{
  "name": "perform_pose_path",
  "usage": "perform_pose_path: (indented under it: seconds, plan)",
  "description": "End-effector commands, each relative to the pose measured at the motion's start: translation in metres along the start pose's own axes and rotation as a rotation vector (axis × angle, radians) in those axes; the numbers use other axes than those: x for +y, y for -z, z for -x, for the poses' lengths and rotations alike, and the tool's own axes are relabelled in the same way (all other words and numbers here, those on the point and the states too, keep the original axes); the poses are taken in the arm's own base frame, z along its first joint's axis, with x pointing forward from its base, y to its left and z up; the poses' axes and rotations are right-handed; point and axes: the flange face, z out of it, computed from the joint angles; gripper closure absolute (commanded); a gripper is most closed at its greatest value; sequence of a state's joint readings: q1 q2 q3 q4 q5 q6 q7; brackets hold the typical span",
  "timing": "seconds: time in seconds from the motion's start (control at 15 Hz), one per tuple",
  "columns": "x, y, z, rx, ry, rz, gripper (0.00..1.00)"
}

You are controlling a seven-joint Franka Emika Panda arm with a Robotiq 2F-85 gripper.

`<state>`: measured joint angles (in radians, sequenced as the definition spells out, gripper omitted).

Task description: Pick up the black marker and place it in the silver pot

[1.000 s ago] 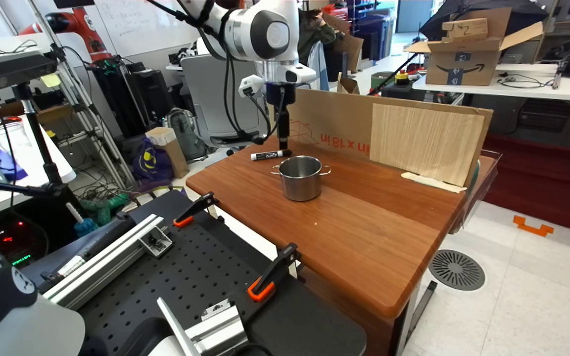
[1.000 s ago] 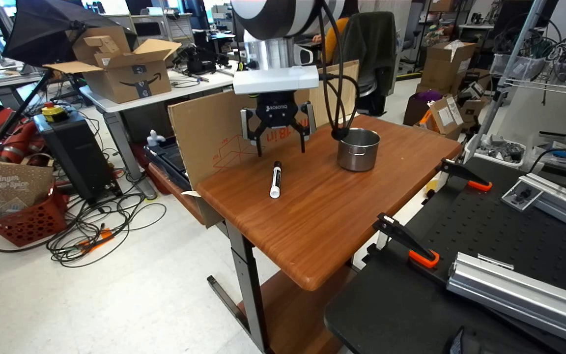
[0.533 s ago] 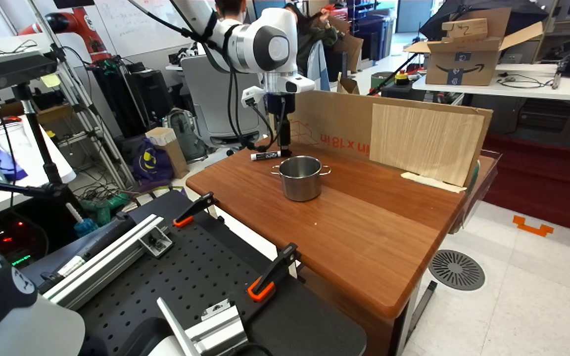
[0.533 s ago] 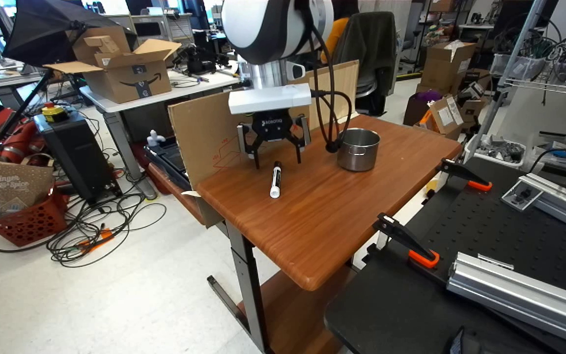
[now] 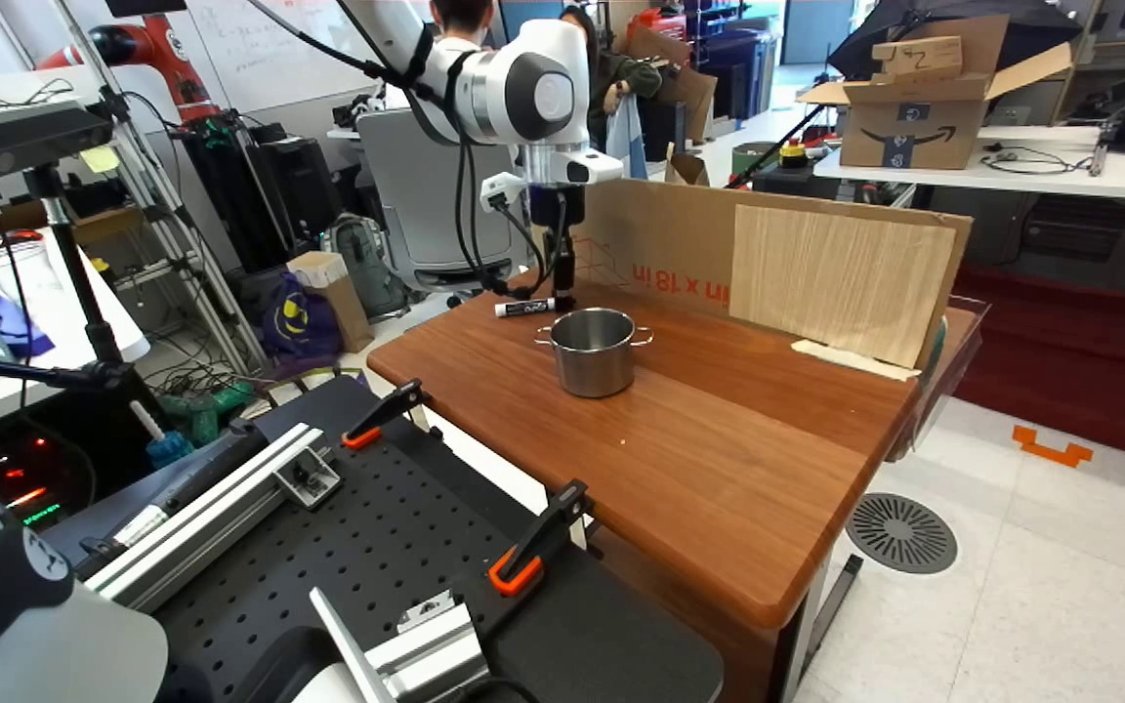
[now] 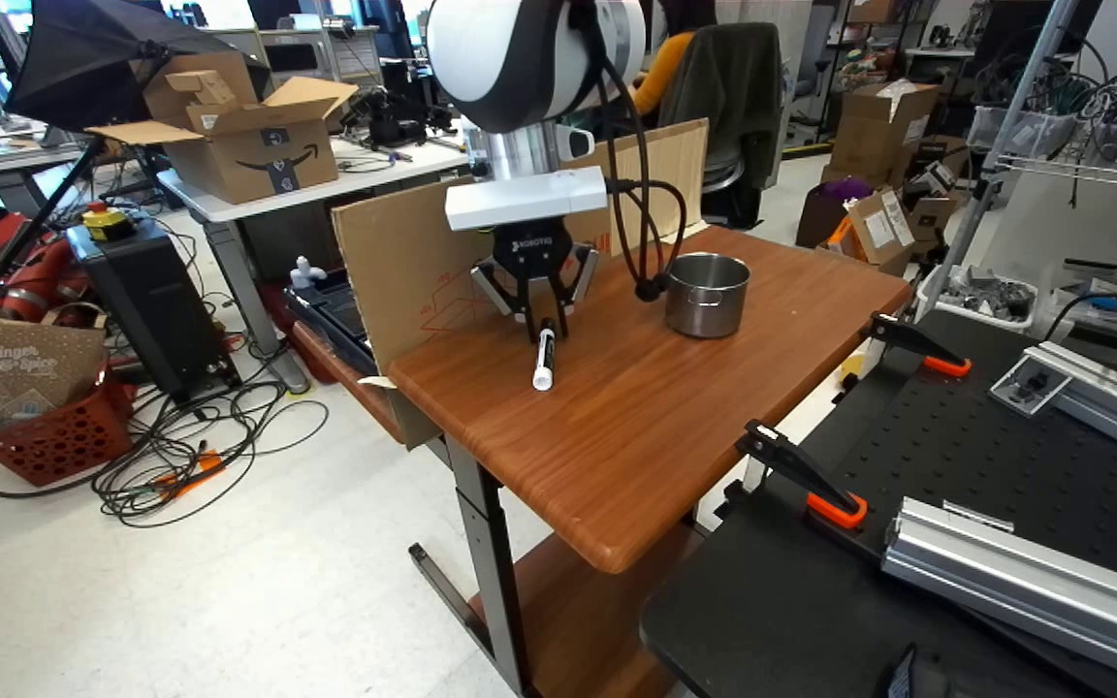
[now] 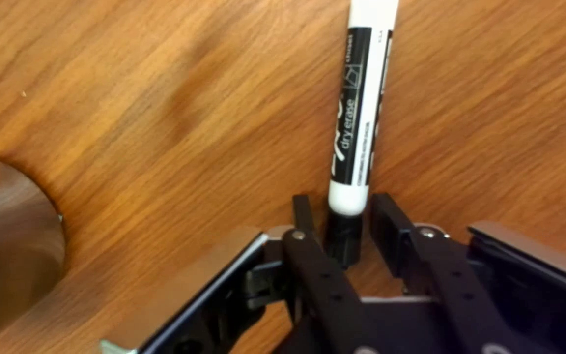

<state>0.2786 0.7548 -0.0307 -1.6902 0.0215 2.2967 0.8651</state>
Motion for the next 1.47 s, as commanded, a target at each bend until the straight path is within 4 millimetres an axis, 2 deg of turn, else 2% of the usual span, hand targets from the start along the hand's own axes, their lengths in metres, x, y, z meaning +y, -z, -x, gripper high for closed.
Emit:
perform_pose_path:
  seconds: [0.0, 0.07, 0.2, 0.33, 0.6, 1.0, 1.2, 1.4]
  plan:
    - [-0.006, -0.001, -0.004, 0.011, 0.003, 0.043, 0.95]
    - [-0.006, -0.001, -0.004, 0.011, 0.004, 0.043, 1.0]
    - [-0.005, 0.003, -0.003, 0.007, 0.009, 0.043, 0.95]
    - [-0.002, 0.011, -0.002, 0.02, 0.02, 0.032, 0.95]
    - [0.012, 0.042, -0.001, 0.08, 0.037, 0.003, 0.95]
    - [0.052, 0.106, 0.007, 0.25, 0.068, -0.042, 0.95]
    - [0.074, 0.123, 0.013, 0.353, 0.085, -0.059, 0.95]
    - [0.097, 0.13, 0.021, 0.469, 0.083, -0.077, 0.95]
